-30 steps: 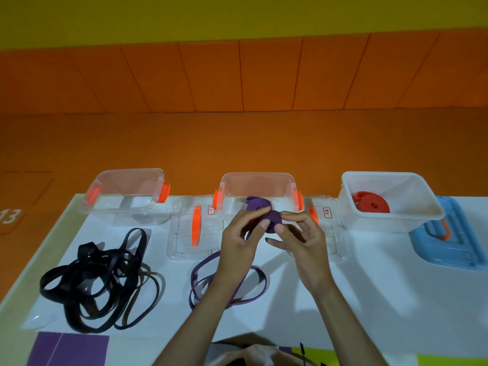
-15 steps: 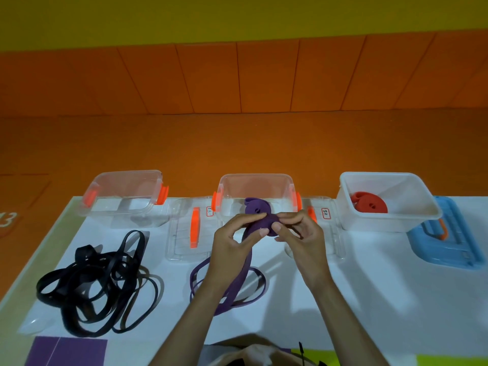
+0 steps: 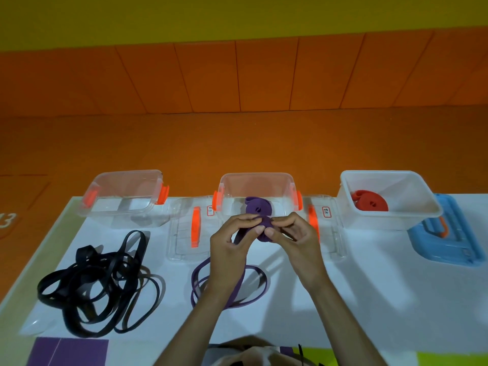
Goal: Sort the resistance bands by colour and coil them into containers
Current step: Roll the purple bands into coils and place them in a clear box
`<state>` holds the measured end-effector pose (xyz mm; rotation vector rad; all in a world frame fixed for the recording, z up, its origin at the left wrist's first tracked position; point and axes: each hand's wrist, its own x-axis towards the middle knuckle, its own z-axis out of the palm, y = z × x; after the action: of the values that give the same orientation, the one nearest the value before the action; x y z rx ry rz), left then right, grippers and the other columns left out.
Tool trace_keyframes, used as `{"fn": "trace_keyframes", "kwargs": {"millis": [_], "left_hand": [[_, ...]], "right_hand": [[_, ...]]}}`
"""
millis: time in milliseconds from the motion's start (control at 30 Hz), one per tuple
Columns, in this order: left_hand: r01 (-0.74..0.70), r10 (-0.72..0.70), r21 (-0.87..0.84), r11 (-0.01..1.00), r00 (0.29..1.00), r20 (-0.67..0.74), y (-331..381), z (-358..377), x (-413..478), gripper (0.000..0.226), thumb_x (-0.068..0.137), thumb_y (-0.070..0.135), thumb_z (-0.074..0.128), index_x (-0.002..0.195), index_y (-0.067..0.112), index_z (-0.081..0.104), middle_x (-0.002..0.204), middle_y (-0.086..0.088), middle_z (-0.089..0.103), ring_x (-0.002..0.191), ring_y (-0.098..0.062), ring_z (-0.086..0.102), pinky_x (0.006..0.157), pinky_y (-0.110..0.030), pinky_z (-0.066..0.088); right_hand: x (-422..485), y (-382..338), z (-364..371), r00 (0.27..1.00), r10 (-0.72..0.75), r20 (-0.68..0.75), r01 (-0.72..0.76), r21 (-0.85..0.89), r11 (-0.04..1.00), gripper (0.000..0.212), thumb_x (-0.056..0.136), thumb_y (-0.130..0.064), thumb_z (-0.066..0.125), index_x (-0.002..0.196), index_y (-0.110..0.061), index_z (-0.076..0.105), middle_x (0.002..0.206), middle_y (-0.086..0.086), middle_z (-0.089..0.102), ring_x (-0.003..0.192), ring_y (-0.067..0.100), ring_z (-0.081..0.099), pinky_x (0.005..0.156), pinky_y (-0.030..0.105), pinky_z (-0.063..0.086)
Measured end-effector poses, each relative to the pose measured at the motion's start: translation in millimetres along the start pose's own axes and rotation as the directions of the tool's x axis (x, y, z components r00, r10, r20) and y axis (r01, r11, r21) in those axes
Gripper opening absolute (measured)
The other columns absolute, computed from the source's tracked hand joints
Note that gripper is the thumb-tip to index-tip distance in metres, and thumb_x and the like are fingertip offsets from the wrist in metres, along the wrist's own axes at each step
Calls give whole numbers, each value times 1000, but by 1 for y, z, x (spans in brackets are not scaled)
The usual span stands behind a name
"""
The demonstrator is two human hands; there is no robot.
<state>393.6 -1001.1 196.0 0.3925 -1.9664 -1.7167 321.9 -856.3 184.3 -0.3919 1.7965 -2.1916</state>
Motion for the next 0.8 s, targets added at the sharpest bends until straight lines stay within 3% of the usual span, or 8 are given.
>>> {"fn": "trace_keyframes", "kwargs": {"millis": [100,267,333,467,667,800], "left_hand": [[-12,12,12,1000,1000,0,1,1,-3,21,94,17,78,113,26,80,114,9,79,116,-18,71,98,-24,57],[-43,41,47,998,998,44,6,-4,0,34,93,25,75,126,32,75,120,9,69,120,-20,64,96,-17,52],[-25,23,26,999,997,78,6,-8,3,34,95,17,75,125,33,76,117,10,69,117,-19,65,93,-18,52],[-3,1,34,999,998,60,8,-11,4,36,94,13,79,122,36,75,118,16,74,115,-10,68,93,-16,54],[2,-10,-147,989,999,-51,10,-2,1,23,86,14,85,105,25,78,110,2,76,109,-22,72,90,-22,57],[-22,20,-106,994,999,-26,12,-4,3,22,86,24,80,108,27,80,112,6,76,110,-20,72,88,-20,57]], "right_hand": [[0,0,3,999,-18,-41,19,26,999,16,85,-14,88,92,-13,74,104,17,78,104,40,75,93,64,59],[-1,-4,13,997,-25,-71,36,164,986,20,85,-21,87,94,-14,71,112,17,76,108,36,75,88,51,65],[0,-4,13,998,-33,-46,39,134,990,23,84,-24,88,93,-13,69,117,14,76,113,36,74,92,54,63],[3,-2,8,997,-40,-61,43,54,998,31,80,-33,92,91,-13,71,106,18,76,107,41,74,94,62,60],[-2,-8,12,999,-7,-50,15,162,987,39,85,-39,89,115,-21,73,117,10,77,110,33,75,85,43,65],[2,-9,9,999,-24,-23,27,159,987,36,85,-35,89,106,-13,70,121,12,75,115,36,73,92,53,63]]}}
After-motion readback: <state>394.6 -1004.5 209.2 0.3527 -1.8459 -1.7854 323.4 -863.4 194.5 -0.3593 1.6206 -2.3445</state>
